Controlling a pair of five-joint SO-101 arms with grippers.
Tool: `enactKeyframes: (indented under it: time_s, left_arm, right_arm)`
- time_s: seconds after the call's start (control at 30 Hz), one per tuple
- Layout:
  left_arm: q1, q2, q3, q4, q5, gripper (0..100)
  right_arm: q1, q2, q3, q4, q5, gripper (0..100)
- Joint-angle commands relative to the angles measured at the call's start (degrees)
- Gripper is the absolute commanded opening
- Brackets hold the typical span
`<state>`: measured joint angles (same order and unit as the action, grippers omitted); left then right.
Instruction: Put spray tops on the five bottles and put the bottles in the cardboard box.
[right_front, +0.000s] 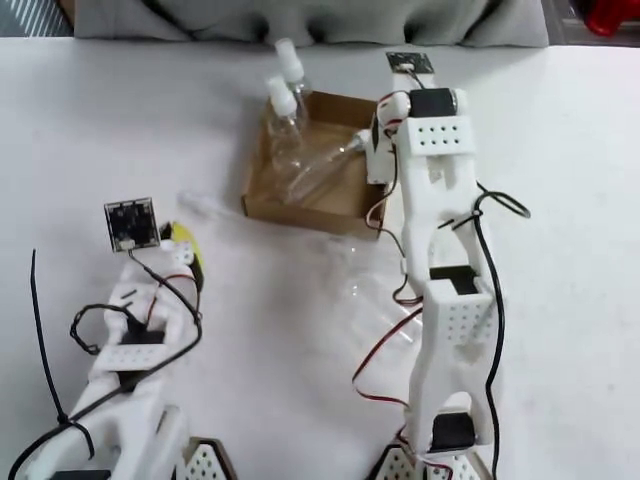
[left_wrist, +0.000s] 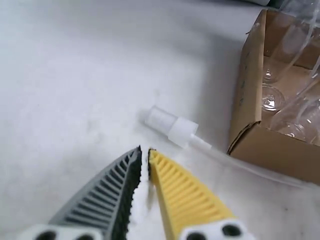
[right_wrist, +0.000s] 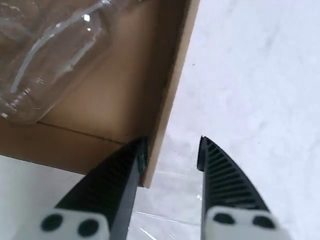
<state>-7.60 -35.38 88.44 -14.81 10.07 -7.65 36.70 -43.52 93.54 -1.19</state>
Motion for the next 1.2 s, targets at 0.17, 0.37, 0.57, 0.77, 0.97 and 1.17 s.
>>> enactKeyframes:
  time_s: [0.17, 0.37, 0.57, 0.77, 0.97, 1.17]
  left_arm:
    - [0.57, -1.98, -0.70, -1.76, 0.35, 3]
    - [0.57, -1.98, -0.70, -1.76, 0.35, 3]
    - [0.57, -1.98, -0.70, -1.85, 0.35, 3]
    - [0.57, -1.98, -0.70, -1.85, 0.35, 3]
    - [0.48, -1.98, -0.70, -1.85, 0.35, 3]
    - [0.40, -1.98, -0.70, -1.85, 0.35, 3]
  right_arm:
    - [-2.07, -0.04, 0.00, -3.82, -4.92, 12.5]
    - [-1.98, 4.88, 0.09, -5.76, -5.10, 12.5]
    - [-1.98, 7.16, 0.00, -7.16, -4.75, 12.2]
    - [-2.07, 7.34, 0.00, -7.16, -2.37, 2.9]
    - [-1.71, 7.34, 0.62, -6.73, 4.31, 1.6]
    - [-1.80, 7.34, 0.62, -6.37, 9.85, 1.6]
